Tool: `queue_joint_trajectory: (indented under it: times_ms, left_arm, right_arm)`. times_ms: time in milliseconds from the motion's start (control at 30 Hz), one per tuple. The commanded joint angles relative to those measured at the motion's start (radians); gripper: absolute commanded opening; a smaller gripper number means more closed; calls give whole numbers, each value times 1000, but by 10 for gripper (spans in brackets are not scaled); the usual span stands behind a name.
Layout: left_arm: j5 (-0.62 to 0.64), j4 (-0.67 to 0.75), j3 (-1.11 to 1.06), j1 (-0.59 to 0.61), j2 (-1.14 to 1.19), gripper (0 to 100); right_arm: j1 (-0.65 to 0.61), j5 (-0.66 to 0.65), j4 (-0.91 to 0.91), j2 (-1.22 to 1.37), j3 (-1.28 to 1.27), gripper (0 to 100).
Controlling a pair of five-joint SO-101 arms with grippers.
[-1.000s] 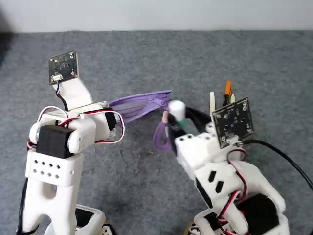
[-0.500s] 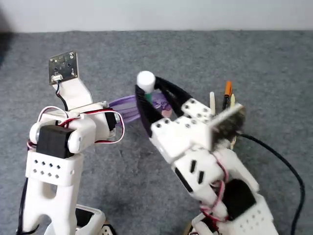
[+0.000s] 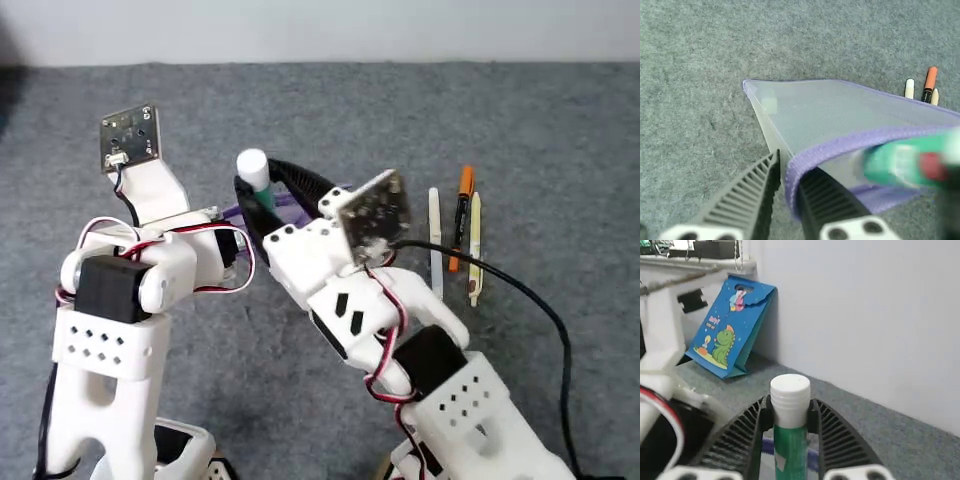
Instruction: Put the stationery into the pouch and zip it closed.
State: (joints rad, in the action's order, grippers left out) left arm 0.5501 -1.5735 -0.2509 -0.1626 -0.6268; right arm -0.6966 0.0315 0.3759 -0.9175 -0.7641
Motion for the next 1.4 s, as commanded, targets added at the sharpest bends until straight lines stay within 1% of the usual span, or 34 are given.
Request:
queue_joint_trajectory:
  times_ms: [0, 200, 300, 400, 467, 567, 700, 800, 867, 967, 1100, 1367]
  left_arm:
    - [9, 26, 51, -2, -2, 11]
    - [9, 26, 54, -2, -2, 11]
    - [9, 26, 54, -2, -2, 11]
    - [9, 26, 54, -2, -2, 11]
    - [9, 26, 54, -2, -2, 11]
    - [9, 26, 54, -2, -2, 11]
    - [9, 26, 54, -2, -2, 11]
    - [9, 26, 53, -2, -2, 11]
    - [9, 26, 53, -2, -2, 11]
    - [9, 26, 53, -3, -2, 11]
    - [9, 31, 56, -8, -2, 11]
    - [9, 80, 56, -9, -2, 11]
  right_arm:
    - [4, -55, -12, 2, -26, 26]
    - [4, -75, -8, -2, -25, 176]
    - [4, -72, 44, -31, 17, 180]
    - [5, -69, 150, -70, 64, 180]
    - [28, -69, 236, -104, 94, 180]
    - [122, -29, 374, -119, 149, 180]
    - [328, -12, 584, -64, 213, 180]
    - [486, -5, 707, 22, 245, 180]
    - [588, -8, 745, 94, 245, 180]
    - [714, -11, 750, 214, 245, 180]
    - [800, -11, 746, 410, 281, 180]
    - [888, -5, 756, 852, 559, 180]
